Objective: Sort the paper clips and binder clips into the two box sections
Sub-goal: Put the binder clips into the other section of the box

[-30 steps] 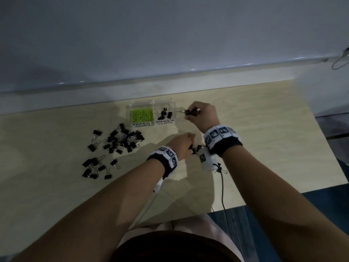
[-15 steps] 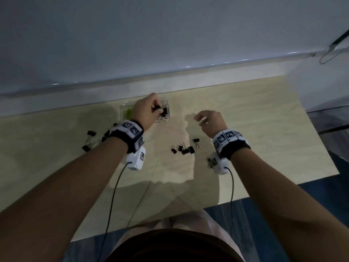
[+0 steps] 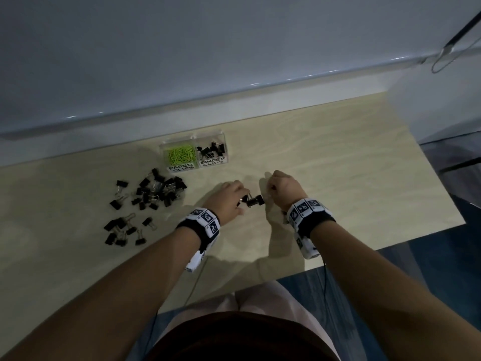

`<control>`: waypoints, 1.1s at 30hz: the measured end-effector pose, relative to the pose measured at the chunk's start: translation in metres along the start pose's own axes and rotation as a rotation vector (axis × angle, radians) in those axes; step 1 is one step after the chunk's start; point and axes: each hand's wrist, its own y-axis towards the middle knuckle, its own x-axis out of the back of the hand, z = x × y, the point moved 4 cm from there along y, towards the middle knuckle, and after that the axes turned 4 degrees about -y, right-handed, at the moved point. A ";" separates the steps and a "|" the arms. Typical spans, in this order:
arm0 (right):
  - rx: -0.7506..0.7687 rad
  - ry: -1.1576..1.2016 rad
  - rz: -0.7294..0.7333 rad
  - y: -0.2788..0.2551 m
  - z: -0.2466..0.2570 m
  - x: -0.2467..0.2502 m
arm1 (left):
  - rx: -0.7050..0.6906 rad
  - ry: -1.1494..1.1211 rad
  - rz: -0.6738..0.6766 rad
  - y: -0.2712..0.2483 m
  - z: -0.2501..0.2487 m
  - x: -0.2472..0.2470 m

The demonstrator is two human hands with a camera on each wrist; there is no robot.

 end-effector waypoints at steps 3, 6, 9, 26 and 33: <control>-0.056 0.129 -0.052 -0.003 -0.013 0.001 | 0.036 -0.064 -0.096 -0.001 0.004 0.002; -0.017 0.228 -0.091 -0.013 -0.007 0.001 | 0.046 -0.076 -0.128 -0.002 0.009 0.004; 0.055 0.254 -0.010 -0.020 0.009 -0.006 | 0.070 -0.087 -0.154 -0.006 0.014 0.004; -0.023 0.052 0.193 -0.016 0.023 -0.019 | 0.102 -0.306 -0.532 0.004 0.038 0.098; -0.012 0.060 0.198 -0.021 0.022 -0.022 | 0.130 -0.081 -0.463 0.022 0.049 0.112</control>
